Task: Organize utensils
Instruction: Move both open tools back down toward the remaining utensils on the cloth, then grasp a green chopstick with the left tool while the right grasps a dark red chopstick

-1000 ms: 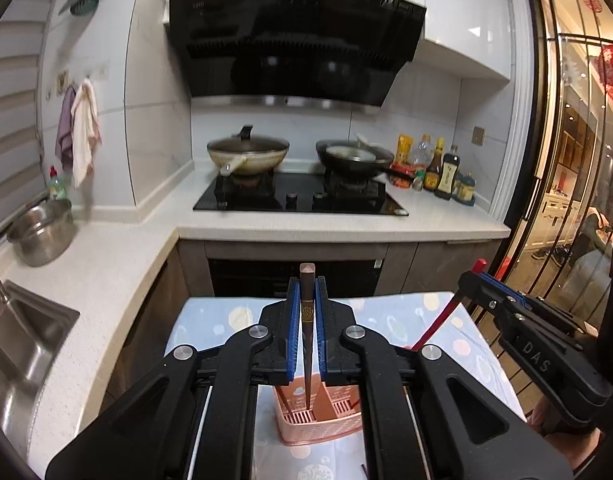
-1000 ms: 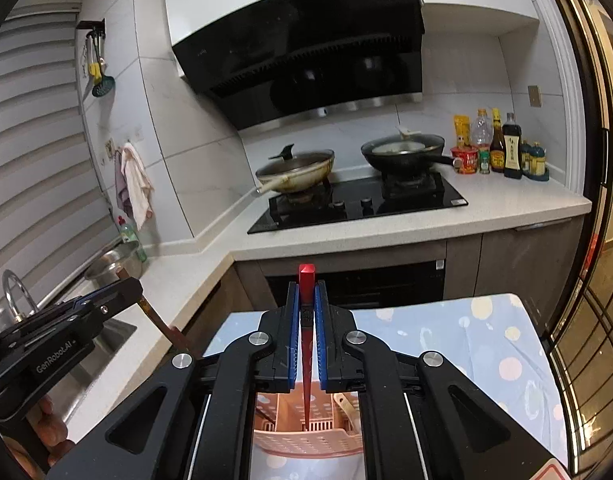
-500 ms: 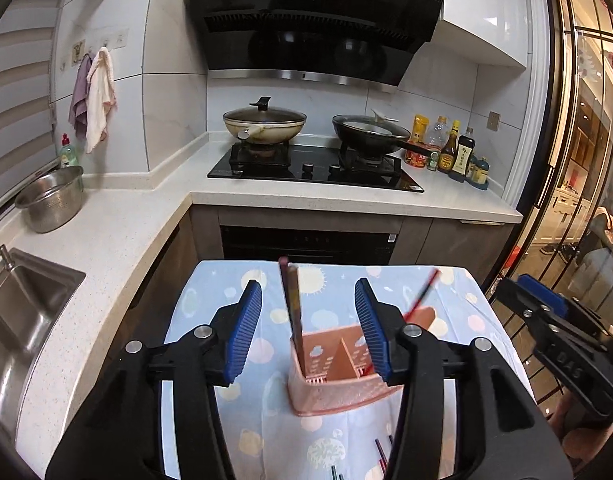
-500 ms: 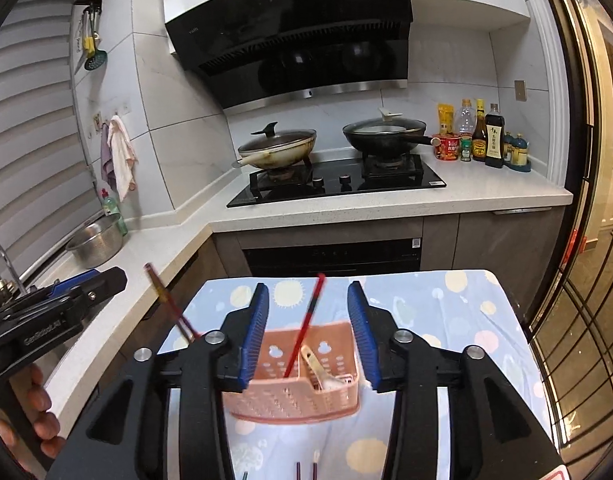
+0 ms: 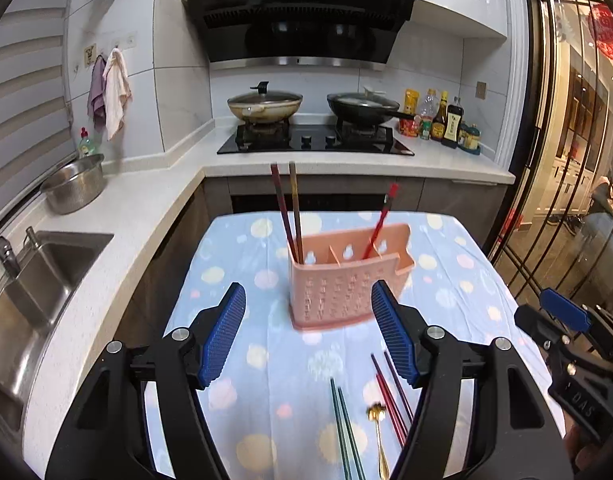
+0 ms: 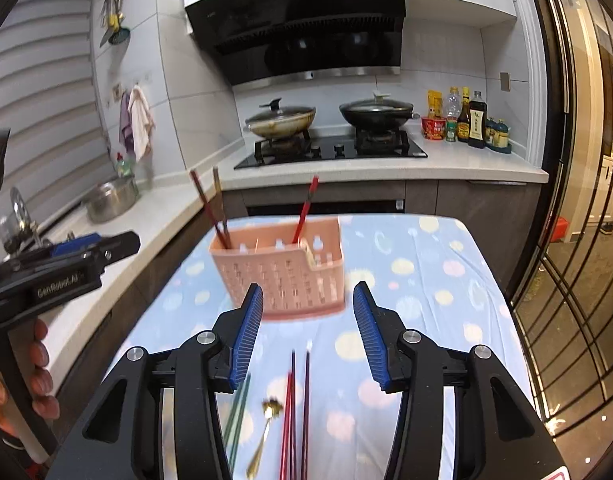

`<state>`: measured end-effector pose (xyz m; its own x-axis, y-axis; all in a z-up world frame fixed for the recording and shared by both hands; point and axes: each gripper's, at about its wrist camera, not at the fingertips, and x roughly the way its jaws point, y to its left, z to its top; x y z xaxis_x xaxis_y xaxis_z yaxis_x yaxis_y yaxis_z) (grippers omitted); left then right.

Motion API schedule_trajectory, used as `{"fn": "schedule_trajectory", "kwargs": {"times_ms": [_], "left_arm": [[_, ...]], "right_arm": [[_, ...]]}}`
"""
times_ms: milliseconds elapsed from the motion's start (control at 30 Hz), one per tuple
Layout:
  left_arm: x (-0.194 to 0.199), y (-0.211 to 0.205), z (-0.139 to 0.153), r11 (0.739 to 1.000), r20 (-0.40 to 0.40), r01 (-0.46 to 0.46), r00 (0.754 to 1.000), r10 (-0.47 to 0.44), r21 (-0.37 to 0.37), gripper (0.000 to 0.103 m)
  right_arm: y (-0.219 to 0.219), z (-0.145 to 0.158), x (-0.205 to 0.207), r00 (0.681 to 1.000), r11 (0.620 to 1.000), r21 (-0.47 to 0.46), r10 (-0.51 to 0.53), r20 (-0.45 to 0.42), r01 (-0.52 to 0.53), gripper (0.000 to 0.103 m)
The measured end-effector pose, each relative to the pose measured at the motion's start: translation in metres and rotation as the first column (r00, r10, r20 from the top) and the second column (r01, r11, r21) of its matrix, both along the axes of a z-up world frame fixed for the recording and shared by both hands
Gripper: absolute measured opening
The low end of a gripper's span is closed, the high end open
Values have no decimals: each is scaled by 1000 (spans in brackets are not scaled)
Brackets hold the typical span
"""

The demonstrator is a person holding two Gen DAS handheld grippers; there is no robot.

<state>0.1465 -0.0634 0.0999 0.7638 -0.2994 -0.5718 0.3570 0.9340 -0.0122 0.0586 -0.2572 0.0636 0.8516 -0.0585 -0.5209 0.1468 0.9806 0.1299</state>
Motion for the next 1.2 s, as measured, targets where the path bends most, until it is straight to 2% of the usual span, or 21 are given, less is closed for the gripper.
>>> {"fn": "schedule_trajectory", "kwargs": {"times_ms": [133, 300, 633, 967, 1200], "left_arm": [[-28, 4, -17, 1000, -26, 0, 1000, 1, 29, 62], [-56, 12, -44, 999, -85, 5, 996, -2, 45, 62], [-97, 18, -106, 992, -194, 35, 981, -10, 125, 62], [-125, 23, -175, 978, -307, 73, 952, -10, 196, 62], [-128, 22, -198, 974, -340, 100, 940, -25, 205, 60]], "right_arm": [[15, -20, -32, 999, 1000, -19, 7, -48, -8, 46], [25, -45, -63, 994, 1000, 7, 13, -109, -12, 46], [33, -96, -100, 973, 999, 44, 1, -232, 10, 46], [33, -147, -110, 942, 999, 49, -5, -335, 23, 46], [32, -172, -98, 929, 998, 58, -3, -370, 26, 46]]}}
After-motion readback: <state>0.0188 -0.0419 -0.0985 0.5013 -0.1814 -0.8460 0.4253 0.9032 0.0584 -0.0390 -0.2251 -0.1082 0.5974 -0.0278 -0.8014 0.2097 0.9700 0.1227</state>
